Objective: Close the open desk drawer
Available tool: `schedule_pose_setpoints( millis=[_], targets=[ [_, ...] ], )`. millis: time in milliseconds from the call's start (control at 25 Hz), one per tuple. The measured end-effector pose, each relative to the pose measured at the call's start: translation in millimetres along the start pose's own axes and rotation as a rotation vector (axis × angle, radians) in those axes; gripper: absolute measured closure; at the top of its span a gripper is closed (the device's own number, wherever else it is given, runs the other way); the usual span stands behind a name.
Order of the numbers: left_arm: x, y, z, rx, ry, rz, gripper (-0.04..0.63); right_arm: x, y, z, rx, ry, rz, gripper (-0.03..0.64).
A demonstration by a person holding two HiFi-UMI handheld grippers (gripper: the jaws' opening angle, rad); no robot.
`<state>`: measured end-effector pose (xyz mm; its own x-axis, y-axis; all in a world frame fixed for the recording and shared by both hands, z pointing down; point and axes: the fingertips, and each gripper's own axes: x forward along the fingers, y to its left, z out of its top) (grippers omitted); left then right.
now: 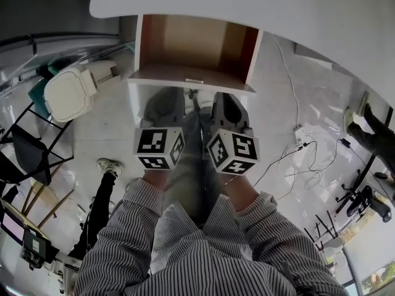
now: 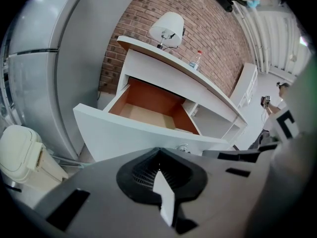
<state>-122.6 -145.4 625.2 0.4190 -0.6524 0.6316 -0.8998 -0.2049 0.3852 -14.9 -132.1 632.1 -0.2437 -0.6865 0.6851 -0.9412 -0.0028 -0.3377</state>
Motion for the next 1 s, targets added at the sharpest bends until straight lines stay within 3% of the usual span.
schedule_pose_setpoints(
  millis=[280,720,1000],
  targets=[
    [-3.0,-3.7,21.2,0.014,-0.05,-0.035,0.583,-3.1,6.7,20.6,-0.022,-0.048,0.004,0.601],
    [-3.8,-7.8,24.8,0.036,-0.012,-0.036,0.583,-5.4,5.7,25.1,-0.027,-0.027,0.006,0.601],
    [5.8,-17.8,31.6,0.003,-0.007,-0.027,0.583,0.6,-5.9,39.1,-0.01,-0.041,-0.003,0.601]
  ],
)
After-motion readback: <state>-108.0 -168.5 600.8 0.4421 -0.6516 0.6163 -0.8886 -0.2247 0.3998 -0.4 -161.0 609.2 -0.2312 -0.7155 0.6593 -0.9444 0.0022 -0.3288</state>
